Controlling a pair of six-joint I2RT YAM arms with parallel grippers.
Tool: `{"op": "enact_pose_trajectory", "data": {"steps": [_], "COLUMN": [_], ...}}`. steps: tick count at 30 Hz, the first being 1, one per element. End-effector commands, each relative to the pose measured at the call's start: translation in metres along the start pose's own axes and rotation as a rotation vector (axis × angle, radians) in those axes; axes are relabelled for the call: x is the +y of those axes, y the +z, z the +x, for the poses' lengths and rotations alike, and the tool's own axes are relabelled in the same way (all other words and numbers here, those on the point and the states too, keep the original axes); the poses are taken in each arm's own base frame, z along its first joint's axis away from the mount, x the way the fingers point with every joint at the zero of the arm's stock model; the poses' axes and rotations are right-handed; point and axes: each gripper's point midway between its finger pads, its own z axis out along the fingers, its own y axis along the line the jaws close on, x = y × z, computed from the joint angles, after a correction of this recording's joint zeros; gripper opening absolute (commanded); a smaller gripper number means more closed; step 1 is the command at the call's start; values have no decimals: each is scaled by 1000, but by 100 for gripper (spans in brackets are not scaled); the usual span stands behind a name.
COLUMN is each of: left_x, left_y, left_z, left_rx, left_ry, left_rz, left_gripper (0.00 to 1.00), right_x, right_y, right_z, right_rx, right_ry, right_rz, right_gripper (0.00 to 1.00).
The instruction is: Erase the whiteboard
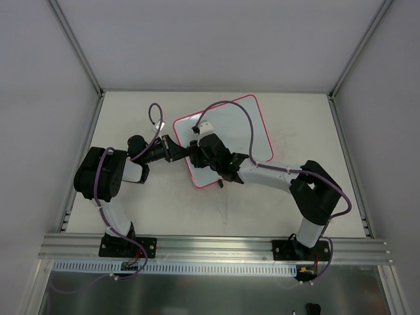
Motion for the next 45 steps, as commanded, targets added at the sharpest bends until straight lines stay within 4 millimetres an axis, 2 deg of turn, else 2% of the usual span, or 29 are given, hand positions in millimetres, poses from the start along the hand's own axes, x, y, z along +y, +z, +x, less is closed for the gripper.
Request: {"op": "enact_pose_trajectory", "data": {"steps": [1,7,10,14,20,21,25,45], "left_x": [-54,-55,-55,-55,-55,-56,-55,-54], "left_y": [2,2,1,1,1,1,2,2], "left_z": [-31,-31,-32,-32,-32,-33,-33,-33], "left_rx": [-118,-118,-121,-121,-122,-123,-123,-122], "left_ry": [396,398,400,399,404,405,403,404], "left_rz": [200,201,199,199,200,201,201,200], "left_gripper": [0,0,0,0,0,0,0,0], "right_x": [13,-2,-12,-39,-74,-81,-103,-227], "right_y": [10,5,2,-8,-25,-29,-39,-53], "right_z": [76,89,89,90,88,95,98,98], "right_rx": [197,208,202,200,186,198,197,159], "right_ry": [-10,3,9,13,65,66,94,420], "right_rz": [-89,-25,31,150,211,224,264,516], "right_gripper": [0,0,0,0,0,0,0,0]}}
